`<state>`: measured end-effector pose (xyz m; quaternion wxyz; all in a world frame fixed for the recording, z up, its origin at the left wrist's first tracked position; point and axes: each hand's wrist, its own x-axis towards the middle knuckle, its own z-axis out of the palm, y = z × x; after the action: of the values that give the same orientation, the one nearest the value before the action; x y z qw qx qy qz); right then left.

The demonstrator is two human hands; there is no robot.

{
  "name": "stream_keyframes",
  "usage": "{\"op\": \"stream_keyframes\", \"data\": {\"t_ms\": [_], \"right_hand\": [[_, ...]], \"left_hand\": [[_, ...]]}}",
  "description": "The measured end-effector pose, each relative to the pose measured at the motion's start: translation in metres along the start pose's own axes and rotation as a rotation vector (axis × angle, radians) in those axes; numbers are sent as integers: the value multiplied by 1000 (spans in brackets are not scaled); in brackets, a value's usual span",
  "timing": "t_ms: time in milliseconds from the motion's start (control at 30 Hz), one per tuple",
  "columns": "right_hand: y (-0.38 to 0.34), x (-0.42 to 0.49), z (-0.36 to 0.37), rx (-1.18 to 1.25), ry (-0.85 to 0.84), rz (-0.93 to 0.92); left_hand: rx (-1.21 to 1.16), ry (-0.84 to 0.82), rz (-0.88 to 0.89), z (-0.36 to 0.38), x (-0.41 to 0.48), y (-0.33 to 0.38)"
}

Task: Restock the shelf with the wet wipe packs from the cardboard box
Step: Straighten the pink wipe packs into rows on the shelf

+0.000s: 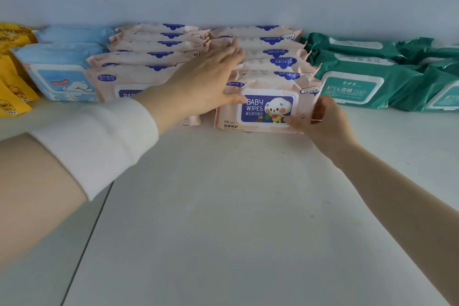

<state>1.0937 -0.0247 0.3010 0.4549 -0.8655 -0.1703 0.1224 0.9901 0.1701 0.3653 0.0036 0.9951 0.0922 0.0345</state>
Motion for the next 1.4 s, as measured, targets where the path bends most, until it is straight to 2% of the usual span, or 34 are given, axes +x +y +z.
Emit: {"op": "stream_keyframes", "data": {"t_ms": [133, 267, 367, 433, 533, 733, 867, 1067, 1167, 1267, 1400], "right_hand": [[-3, 12, 4, -10, 2, 14], [-5, 12, -3, 14, -16, 28], [-6, 11, -3, 18, 18, 32], [-11, 13, 0, 36, 19, 74], [-19, 10, 1, 47, 7, 135], [-23, 0, -3, 48, -53, 168], [-31, 1, 3, 30, -32, 214], [-22, 0, -14, -18, 3, 119], [-10, -3, -43, -164, 35, 14], [6, -2, -79, -471, 62, -146], [26, 9, -122, -684, 87, -232]], "left_hand": [[-43, 34, -71, 2, 6, 7], [-54, -27, -87, -6, 8, 6], [-44, -12, -93, -5, 8, 6], [-66, 7, -108, -2, 13, 3], [-110, -48, -135, -4, 18, 0], [-42, -118, -69, -13, 8, 6], [4, -158, -64, -12, 6, 3], [128, -102, -15, -18, 0, 18], [176, 1, 75, -24, -1, 40], [164, 81, 132, -30, 12, 76], [157, 70, 109, -23, 50, 124]]}}
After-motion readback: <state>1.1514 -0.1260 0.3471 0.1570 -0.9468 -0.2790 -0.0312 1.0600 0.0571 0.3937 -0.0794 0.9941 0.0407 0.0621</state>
